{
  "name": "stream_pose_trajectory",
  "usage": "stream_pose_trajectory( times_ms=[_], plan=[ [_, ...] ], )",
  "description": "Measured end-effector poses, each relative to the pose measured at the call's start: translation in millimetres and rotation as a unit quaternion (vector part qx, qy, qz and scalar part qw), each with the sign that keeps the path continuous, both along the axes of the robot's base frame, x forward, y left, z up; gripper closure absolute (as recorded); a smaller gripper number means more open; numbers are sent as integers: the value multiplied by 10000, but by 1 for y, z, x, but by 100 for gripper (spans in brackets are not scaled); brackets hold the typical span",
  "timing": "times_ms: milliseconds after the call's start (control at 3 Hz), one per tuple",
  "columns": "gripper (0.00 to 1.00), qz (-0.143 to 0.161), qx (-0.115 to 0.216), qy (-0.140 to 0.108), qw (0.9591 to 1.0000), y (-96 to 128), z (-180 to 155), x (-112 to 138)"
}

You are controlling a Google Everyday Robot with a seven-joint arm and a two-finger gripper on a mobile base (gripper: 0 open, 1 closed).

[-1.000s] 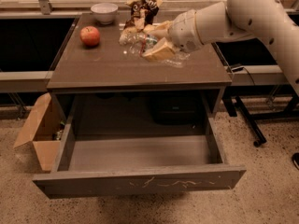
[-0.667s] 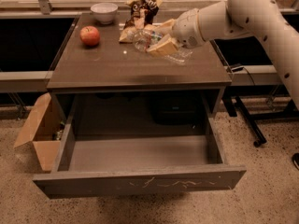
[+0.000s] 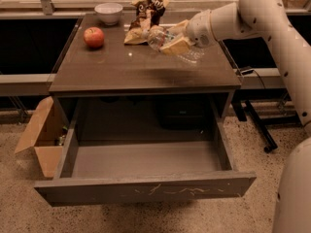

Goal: Pick water bottle from top drawer and place on counter

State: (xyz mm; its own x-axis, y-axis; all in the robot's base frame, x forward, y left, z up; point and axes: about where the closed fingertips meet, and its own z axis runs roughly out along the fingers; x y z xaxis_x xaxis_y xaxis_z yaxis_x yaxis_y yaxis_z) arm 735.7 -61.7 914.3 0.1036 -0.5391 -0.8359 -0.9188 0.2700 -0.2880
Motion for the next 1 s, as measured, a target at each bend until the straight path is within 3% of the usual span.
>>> stream_pose_trajectory(
  times_ms=[333,667,1000],
  plan=[
    [57,-127,73,183,9997,-9,-12,13],
    [26,-200,136,318,9992,-14,-22,22],
    [3,-222,160,355,9990,-16,-25,26]
  ],
)
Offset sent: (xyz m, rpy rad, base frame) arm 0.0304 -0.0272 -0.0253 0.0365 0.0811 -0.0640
